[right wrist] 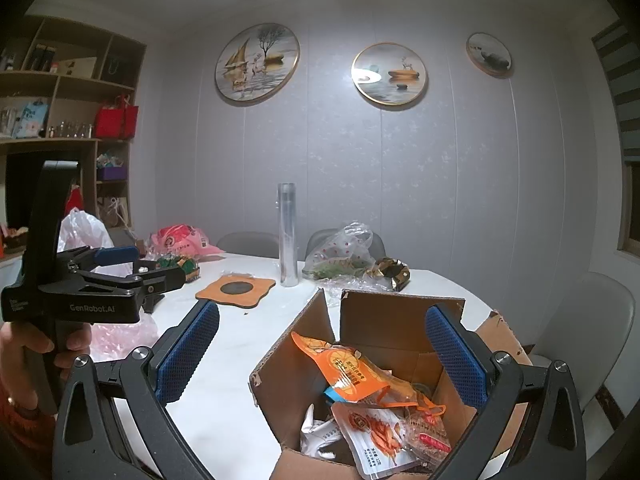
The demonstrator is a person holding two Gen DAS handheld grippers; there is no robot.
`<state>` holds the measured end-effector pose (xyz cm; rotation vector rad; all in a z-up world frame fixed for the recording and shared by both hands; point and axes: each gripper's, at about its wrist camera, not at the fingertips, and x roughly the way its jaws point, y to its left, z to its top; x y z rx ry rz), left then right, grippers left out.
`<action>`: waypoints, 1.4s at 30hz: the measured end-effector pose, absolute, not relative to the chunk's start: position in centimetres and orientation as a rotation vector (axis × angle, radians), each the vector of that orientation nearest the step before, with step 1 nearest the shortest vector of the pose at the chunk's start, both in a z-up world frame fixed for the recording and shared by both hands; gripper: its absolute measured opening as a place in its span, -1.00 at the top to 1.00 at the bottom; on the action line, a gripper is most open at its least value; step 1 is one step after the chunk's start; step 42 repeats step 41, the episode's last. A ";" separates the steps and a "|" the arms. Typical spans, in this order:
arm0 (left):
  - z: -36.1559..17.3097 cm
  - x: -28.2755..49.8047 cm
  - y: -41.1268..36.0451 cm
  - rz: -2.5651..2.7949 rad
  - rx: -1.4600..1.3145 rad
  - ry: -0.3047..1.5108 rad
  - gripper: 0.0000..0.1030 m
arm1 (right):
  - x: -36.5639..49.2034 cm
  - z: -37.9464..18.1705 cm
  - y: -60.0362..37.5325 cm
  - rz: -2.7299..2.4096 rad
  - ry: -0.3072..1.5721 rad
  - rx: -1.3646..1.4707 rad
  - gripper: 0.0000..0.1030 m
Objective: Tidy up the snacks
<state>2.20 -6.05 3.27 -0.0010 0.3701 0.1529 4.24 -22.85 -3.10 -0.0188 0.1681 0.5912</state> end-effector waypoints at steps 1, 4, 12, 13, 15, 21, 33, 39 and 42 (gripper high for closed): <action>3.3 2.2 -6.1 0.151 -0.001 0.369 -0.99 | 4.3 -3.1 -22.9 0.592 0.169 -0.019 -1.00; 3.3 2.3 -6.2 0.146 0.004 0.366 -0.99 | 4.2 -3.1 -22.8 0.592 0.169 -0.018 -1.00; 3.3 2.3 -6.2 0.149 0.007 0.365 -0.99 | 4.2 -3.1 -22.8 0.591 0.168 -0.016 -1.00; 3.3 2.3 -6.2 0.149 0.006 0.365 -0.99 | 4.2 -3.1 -22.8 0.592 0.168 -0.014 -1.00; 3.3 2.4 -6.2 0.149 0.005 0.367 -0.99 | 4.3 -3.1 -22.7 0.592 0.170 -0.015 -1.00; 3.4 2.3 -5.9 0.149 0.000 0.366 -0.99 | 4.3 -3.1 -22.6 0.593 0.169 -0.013 -1.00; 3.5 2.3 -5.8 0.152 0.001 0.366 -0.99 | 4.3 -3.2 -22.5 0.594 0.170 -0.015 -1.00; 3.5 2.2 -5.8 0.148 0.004 0.365 -0.99 | 4.3 -3.1 -22.5 0.594 0.171 -0.015 -1.00; 3.6 2.2 -5.8 0.148 0.005 0.365 -0.99 | 4.3 -3.1 -22.5 0.594 0.171 -0.014 -1.00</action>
